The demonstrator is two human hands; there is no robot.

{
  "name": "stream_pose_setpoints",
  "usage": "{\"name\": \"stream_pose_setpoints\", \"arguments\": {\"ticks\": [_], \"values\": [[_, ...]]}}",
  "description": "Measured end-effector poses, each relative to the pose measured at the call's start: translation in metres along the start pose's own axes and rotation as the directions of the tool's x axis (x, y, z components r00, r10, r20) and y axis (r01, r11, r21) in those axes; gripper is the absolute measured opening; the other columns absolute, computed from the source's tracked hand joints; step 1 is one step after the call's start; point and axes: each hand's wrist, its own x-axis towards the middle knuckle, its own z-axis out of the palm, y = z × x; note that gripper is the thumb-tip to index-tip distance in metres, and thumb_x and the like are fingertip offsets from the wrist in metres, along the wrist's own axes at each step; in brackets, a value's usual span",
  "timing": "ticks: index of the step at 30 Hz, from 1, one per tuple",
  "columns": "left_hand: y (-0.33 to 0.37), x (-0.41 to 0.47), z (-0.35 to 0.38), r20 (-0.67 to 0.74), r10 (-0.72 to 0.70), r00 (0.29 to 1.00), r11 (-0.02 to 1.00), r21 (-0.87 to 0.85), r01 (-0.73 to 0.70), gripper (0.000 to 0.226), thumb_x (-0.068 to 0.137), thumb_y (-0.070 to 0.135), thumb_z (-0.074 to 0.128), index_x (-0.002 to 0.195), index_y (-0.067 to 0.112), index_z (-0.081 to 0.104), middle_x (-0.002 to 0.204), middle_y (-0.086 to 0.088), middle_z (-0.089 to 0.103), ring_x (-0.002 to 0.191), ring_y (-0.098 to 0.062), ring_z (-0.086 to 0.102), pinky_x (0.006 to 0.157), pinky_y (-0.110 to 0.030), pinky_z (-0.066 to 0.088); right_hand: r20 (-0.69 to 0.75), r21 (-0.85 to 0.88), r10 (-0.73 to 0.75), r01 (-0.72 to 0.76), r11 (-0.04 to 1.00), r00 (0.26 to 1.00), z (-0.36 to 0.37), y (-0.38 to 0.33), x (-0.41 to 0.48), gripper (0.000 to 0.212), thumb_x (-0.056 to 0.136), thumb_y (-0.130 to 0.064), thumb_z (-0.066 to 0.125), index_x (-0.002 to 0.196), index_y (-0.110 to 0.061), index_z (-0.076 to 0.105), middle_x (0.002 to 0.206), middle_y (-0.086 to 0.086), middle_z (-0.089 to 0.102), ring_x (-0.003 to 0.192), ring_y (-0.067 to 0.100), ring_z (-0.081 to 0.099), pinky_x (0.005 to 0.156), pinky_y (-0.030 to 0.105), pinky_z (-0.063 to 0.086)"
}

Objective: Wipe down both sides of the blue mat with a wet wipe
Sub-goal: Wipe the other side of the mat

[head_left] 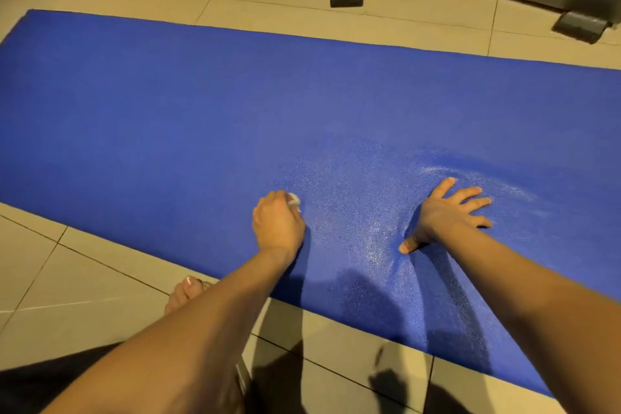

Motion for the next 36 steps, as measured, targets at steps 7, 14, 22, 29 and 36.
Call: {"name": "stream_pose_setpoints", "arguments": {"ticks": [7,14,22,29,36], "values": [[0.059,-0.054,0.034,0.181,0.278,0.943,0.96,-0.065,-0.271,0.01,0.09,0.013,0.056,0.086,0.018,0.064,0.092,-0.008,0.066,0.09,-0.032,0.059,0.082,-0.041,0.044,0.011,-0.001,0.005,-0.005,1.0,1.0,-0.001,0.0,-0.002,0.181,0.036,-0.059,0.097,0.15,-0.007,-0.033,0.154,0.04,-0.023,0.144,0.062,-0.012,0.109,0.076,0.022],[0.009,-0.019,0.005,0.185,0.356,0.916,0.921,0.094,-0.377,0.009,0.093,0.022,0.056,0.09,0.023,0.065,0.097,0.002,0.069,0.093,-0.025,0.062,0.085,-0.038,0.043,0.024,-0.002,-0.005,0.005,1.0,1.0,-0.003,0.002,-0.004,0.182,0.034,-0.062,0.096,0.15,-0.008,-0.033,0.155,0.038,-0.024,0.144,0.061,-0.013,0.11,0.076,0.021],[-0.029,-0.005,-0.019,-0.002,-0.078,0.997,0.994,0.08,0.078,0.014,0.096,0.02,0.056,0.093,0.014,0.068,0.103,-0.006,0.072,0.093,-0.032,0.065,0.085,-0.042,0.047,0.008,0.005,-0.024,0.024,1.0,1.0,-0.002,0.005,-0.006,0.181,0.034,-0.062,0.096,0.15,-0.008,-0.033,0.155,0.038,-0.023,0.144,0.061,-0.012,0.11,0.075,0.021],[0.039,-0.07,0.019,0.185,0.154,0.971,0.988,-0.007,-0.155,0.012,0.093,0.017,0.056,0.091,0.019,0.068,0.101,-0.006,0.071,0.096,-0.031,0.064,0.088,-0.04,0.042,0.015,0.002,0.008,-0.008,1.0,1.0,-0.002,0.0,-0.003,0.183,0.032,-0.061,0.097,0.15,-0.008,-0.033,0.155,0.038,-0.023,0.144,0.061,-0.013,0.109,0.076,0.022],[0.028,-0.063,0.008,0.275,0.428,0.861,0.872,0.125,-0.474,0.008,0.093,0.022,0.057,0.092,0.023,0.065,0.096,0.0,0.068,0.094,-0.025,0.061,0.083,-0.037,0.037,0.017,0.007,0.001,-0.001,1.0,1.0,-0.002,0.002,-0.003,0.183,0.032,-0.062,0.097,0.15,-0.009,-0.032,0.155,0.038,-0.024,0.143,0.061,-0.013,0.109,0.076,0.021]]}}
